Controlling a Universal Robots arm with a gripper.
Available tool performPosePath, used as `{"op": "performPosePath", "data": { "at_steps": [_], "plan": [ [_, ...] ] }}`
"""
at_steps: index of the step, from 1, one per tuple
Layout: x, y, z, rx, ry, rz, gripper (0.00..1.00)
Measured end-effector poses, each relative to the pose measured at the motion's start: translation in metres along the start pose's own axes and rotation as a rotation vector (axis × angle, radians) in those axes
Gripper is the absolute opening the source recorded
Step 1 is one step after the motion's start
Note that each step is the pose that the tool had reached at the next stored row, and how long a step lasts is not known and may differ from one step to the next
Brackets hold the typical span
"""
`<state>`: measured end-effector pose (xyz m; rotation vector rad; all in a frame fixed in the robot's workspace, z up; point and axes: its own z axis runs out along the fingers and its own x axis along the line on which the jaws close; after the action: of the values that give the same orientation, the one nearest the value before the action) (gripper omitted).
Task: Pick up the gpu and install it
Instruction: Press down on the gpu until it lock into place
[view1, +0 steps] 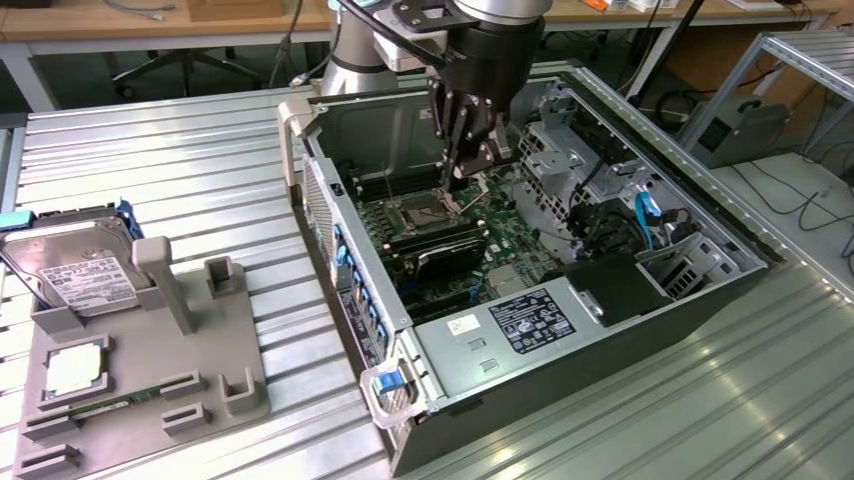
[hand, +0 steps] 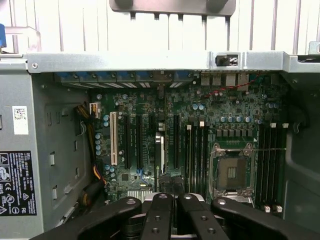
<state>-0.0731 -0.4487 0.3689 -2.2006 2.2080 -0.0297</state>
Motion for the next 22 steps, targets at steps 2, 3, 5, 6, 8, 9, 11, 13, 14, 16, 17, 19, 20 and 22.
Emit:
{"op": "performPosePath", "data": {
  "at_steps": [2,3,5,6,8,9,11,13,14,16,17,19,20,22],
  "plan": [
    [0.0,0.0001,0.0042,0.0,0.0001,0.0,0.11],
    [0.0,0.0002,0.0059,0.0,0.0003,0.0,0.11],
    [0.0,0.0003,0.01,0.0,0.0006,0.0,0.11],
    [0.0,0.0004,0.012,0.0,0.001,0.0,0.11],
    [0.0,0.0005,0.0159,0.0,0.002,0.0,0.11],
    [0.0,0.0005,0.0177,0.0,0.0025,0.0,0.11],
    [0.0,0.0007,0.0222,0.0001,0.0034,0.0,0.11],
    [0.0,0.0008,0.0277,0.0,0.0046,0.0,0.11],
    [0.0,0.0009,0.0294,0.0,0.0049,0.0,0.11],
    [0.0,0.001,0.0338,0.0001,0.0056,0.0,0.11],
    [0.0,0.0011,0.0355,0.0001,0.0061,0.0,0.11],
    [0.0,0.0012,0.0391,0.0001,0.0076,0.0,0.11],
    [0.0,0.0012,0.0402,0.0,0.008,0.0,0.11],
    [0.0,0.0012,0.0403,0.0,0.0083,0.0,0.11]
  ]
}}
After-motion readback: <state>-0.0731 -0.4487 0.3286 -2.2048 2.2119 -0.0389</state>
